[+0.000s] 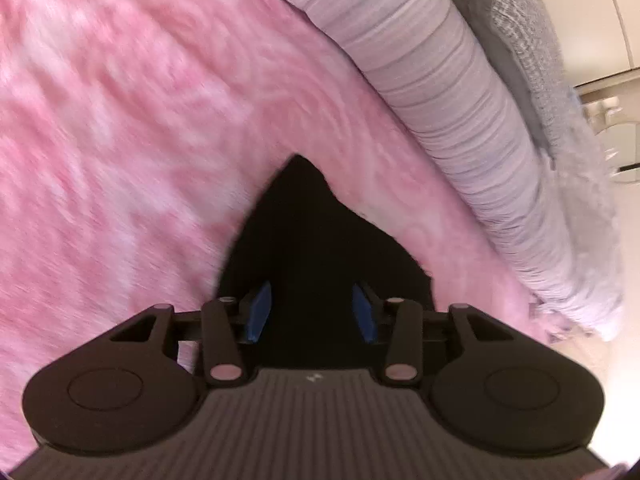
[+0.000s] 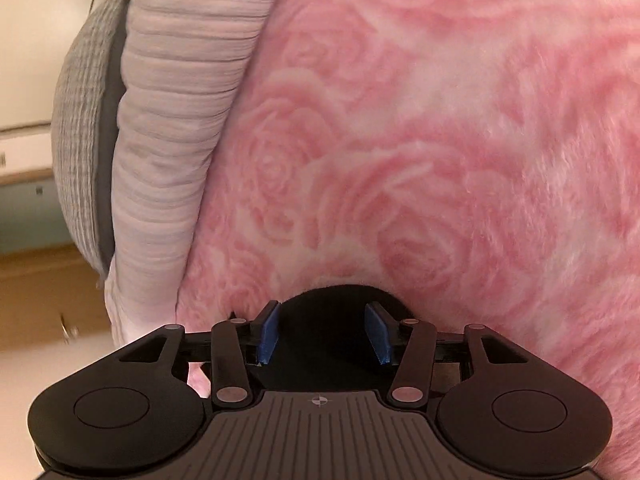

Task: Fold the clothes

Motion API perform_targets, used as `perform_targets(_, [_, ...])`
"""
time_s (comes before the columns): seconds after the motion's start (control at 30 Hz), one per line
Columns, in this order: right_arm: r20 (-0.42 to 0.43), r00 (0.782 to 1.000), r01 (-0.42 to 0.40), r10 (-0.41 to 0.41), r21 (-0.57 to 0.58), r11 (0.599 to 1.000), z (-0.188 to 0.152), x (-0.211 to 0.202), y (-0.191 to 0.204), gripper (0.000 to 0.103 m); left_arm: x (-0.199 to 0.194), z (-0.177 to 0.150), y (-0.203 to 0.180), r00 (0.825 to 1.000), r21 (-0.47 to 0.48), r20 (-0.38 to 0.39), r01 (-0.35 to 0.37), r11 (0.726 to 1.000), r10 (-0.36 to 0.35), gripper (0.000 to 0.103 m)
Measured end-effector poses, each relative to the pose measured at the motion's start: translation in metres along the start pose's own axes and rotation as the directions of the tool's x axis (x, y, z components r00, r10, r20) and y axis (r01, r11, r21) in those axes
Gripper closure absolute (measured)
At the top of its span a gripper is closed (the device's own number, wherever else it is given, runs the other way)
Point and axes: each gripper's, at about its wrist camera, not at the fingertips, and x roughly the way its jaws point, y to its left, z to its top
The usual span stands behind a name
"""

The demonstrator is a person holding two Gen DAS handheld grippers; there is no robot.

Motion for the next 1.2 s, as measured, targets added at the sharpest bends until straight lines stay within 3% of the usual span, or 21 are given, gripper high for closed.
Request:
perform_targets(0.03, [-0.003,1.000,0.002,-0.002,-0.012,1.000,-0.001,0.000,0.001,0.098,0.002,-0.002,-0.001,1.000,0.001,-0.013,0.018,1.000,-0.018,0.072])
perform_targets(0.07, [-0.005,1.000,0.004,-0.004,-0.024,1.000,-0.003,0.000,0.002,0.098,0.004,-0.004,-0.002,0.999,0.002,-0.026,0.035,0.999,-0.035,0.097])
perform_targets(0.1, [0.010,1.000,0.012,-0.012,-0.052,0.999,-0.006,-0.003,0.006,0.099,0.006,-0.007,-0.004,0.997,0.011,-0.042,0.066,0.998,-0.065,0.103])
perform_targets(0.13, [0.039,0.999,0.014,-0.010,-0.101,0.995,-0.010,-0.008,0.012,0.099,0.008,-0.009,-0.006,0.994,0.021,-0.059,0.096,0.995,-0.095,0.103])
perform_targets(0.23, [0.167,0.985,0.012,0.046,-0.326,0.945,-0.027,-0.034,0.042,0.100,-0.027,-0.020,-0.039,0.983,0.204,0.057,0.160,0.966,-0.175,0.103])
perform_targets(0.27, [0.204,0.971,-0.024,0.127,-0.441,0.897,-0.039,-0.052,0.052,0.100,-0.047,-0.023,-0.049,0.967,0.250,0.110,0.197,0.948,-0.230,0.103])
perform_targets(0.33, [0.245,0.923,-0.069,0.296,-0.651,0.756,-0.064,-0.088,0.070,0.100,-0.088,-0.028,-0.068,0.919,0.346,0.213,0.246,0.905,-0.331,0.103])
perform_targets(0.37, [0.249,0.893,-0.075,0.376,-0.740,0.668,-0.077,-0.106,0.079,0.100,-0.099,-0.029,-0.074,0.916,0.376,0.248,0.208,0.903,-0.314,0.103])
perform_targets(0.4, [0.269,0.891,-0.030,0.365,-0.768,0.639,-0.083,-0.113,0.079,0.100,-0.110,-0.031,-0.081,0.913,0.403,0.281,0.168,0.900,-0.296,0.103])
perform_targets(0.43, [0.291,0.890,0.018,0.352,-0.792,0.611,-0.089,-0.119,0.079,0.100,-0.107,-0.031,-0.081,0.928,0.409,0.269,0.131,0.903,-0.257,0.103])
perform_targets(0.5, [0.384,0.917,0.219,0.109,-0.712,0.668,-0.076,-0.107,0.067,0.099,-0.096,-0.035,-0.078,0.957,0.392,0.237,0.061,0.918,-0.165,0.098])
perform_targets(0.53, [0.423,0.906,0.314,-0.030,-0.621,0.718,-0.064,-0.099,0.056,0.098,-0.088,-0.037,-0.075,0.970,0.368,0.216,0.027,0.929,-0.113,0.094])
perform_targets(0.57, [0.445,0.880,0.406,-0.166,-0.525,0.748,-0.053,-0.091,0.044,0.097,-0.080,-0.042,-0.069,0.980,0.356,0.187,0.003,0.935,-0.075,0.087])
perform_targets(0.6, [0.449,0.867,0.434,-0.217,-0.465,0.772,-0.047,-0.092,0.034,0.095,-0.073,-0.046,-0.063,0.985,0.342,0.166,-0.017,0.939,-0.043,0.084])
perform_targets(0.67, [0.425,0.881,0.393,-0.209,-0.410,0.823,-0.046,-0.099,0.019,0.086,-0.064,-0.056,-0.049,0.991,0.295,0.136,-0.044,0.954,0.003,0.077])
perform_targets(0.73, [0.401,0.894,0.351,-0.199,-0.352,0.868,-0.045,-0.107,0.003,0.061,-0.065,-0.065,-0.035,0.993,0.247,0.112,-0.050,0.968,0.023,0.075])
perform_targets(0.77, [0.384,0.901,0.342,-0.203,-0.338,0.877,-0.047,-0.107,-0.002,0.059,-0.068,-0.068,-0.028,0.994,0.225,0.104,-0.051,0.973,0.028,0.075])
perform_targets(0.87, [0.356,0.907,0.360,-0.223,-0.383,0.851,-0.049,-0.106,-0.004,0.059,-0.069,-0.074,-0.019,0.995,0.203,0.089,-0.061,0.977,0.044,0.072])
perform_targets(1.0, [0.304,0.914,0.395,-0.269,-0.516,0.760,-0.047,-0.087,0.008,0.059,-0.066,-0.068,-0.021,0.990,0.234,0.103,-0.119,0.965,0.097,0.070])
perform_targets(1.07, [0.280,0.907,0.418,-0.314,-0.511,0.751,-0.043,-0.071,0.004,0.059,-0.058,-0.061,-0.015,0.987,0.203,0.117,-0.133,0.970,0.111,0.069])
perform_targets(1.2, [0.262,0.925,0.365,-0.275,-0.415,0.834,-0.020,-0.054,-0.010,0.059,-0.047,-0.041,-0.002,0.986,0.143,0.134,-0.120,0.982,0.101,0.068])
